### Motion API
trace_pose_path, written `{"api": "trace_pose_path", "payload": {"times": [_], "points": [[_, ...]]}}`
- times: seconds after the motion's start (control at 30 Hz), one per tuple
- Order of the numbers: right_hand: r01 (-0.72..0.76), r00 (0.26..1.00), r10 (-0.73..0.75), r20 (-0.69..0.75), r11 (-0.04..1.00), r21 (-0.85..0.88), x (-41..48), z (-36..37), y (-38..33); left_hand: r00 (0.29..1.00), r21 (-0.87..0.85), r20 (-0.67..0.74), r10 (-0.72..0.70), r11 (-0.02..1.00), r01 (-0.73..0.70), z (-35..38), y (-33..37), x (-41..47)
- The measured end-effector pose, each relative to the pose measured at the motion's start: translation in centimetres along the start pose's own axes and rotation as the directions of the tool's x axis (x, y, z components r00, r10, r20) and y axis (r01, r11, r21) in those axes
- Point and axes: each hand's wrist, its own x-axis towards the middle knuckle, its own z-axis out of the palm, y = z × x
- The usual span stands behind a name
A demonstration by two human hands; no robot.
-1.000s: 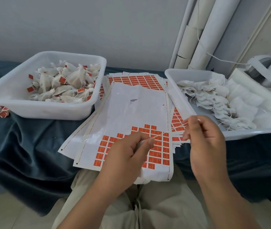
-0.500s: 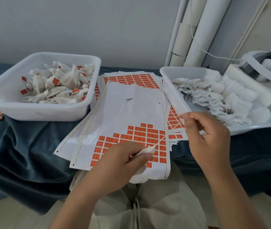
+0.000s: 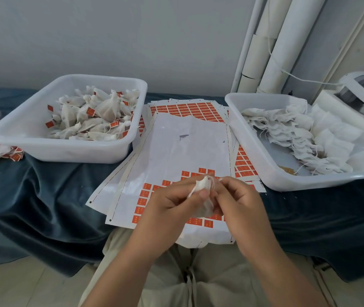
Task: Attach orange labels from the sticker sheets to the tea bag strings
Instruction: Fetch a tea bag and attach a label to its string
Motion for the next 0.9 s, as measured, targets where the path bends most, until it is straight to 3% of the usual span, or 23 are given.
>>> {"api": "trace_pose_path", "payload": {"times": [0.17, 0.33, 0.5, 0.6, 0.73, 0.9], "points": [[0.009, 1.0, -0.009, -0.007, 1.0, 0.007, -0.7, 1.3, 0.6, 0.991, -0.256, -0.068, -0.112, 0.962, 0.091, -0.1, -0.3, 0.0], [-0.089, 0.996, 0.089, 0.005, 0.996, 0.031, -0.6, 1.7, 1.1, 0.988, -0.57, 0.002, -0.157, 0.812, 0.13, -0.6, 0.5, 0.2], [-0.103, 0.993, 0.104, -0.05, 0.995, 0.015, -0.1, 1.4, 1.5, 0.995, -0.612, 0.078, -0.055, 0.786, 0.091, -1.2, 0.7, 0.1], [-0.038, 0.999, 0.039, 0.011, 0.997, -0.068, -0.4, 1.6, 1.9, 0.994, -0.536, -0.004, -0.108, 0.839, 0.089, -1.0, 0.7, -0.1], [0.125, 0.991, -0.12, 0.055, 0.986, -0.111, -1.3, 2.0, 1.5, 0.975, -0.111, -0.204, -0.084, 0.992, 0.062, -0.6, 0.6, -0.1], [0.39, 0.911, -0.411, 0.008, 0.857, -0.336, -1.0, 1.3, 1.4, 0.974, 0.238, -0.226, 0.005, 0.97, 0.05, -0.1, 0.3, 0.2]]}}
